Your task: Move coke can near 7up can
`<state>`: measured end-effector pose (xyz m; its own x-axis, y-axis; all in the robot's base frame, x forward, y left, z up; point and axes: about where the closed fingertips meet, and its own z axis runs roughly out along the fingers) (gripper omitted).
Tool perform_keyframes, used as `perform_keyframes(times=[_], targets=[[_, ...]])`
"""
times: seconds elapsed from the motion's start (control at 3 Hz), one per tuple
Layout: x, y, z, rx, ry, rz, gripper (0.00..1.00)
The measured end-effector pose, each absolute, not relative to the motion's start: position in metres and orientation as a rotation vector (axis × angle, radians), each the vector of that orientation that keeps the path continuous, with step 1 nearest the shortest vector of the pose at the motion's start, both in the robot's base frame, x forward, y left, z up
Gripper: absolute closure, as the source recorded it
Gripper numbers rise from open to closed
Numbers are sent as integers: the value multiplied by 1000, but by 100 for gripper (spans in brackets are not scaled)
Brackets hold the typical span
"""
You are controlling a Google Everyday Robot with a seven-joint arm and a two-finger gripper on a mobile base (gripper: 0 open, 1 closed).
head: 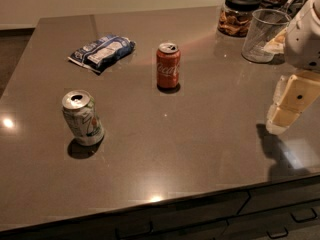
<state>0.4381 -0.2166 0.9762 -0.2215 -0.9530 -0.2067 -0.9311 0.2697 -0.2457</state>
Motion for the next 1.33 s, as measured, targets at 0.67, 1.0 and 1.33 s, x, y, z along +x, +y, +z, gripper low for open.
perform_keyframes(times=[0.67, 1.0, 1.33], targets=[[446, -212, 977, -1707, 2210, -92, 0], [473, -189, 974, -1646, 2149, -5, 0], [503, -162, 966, -1579, 2112, 95, 0]])
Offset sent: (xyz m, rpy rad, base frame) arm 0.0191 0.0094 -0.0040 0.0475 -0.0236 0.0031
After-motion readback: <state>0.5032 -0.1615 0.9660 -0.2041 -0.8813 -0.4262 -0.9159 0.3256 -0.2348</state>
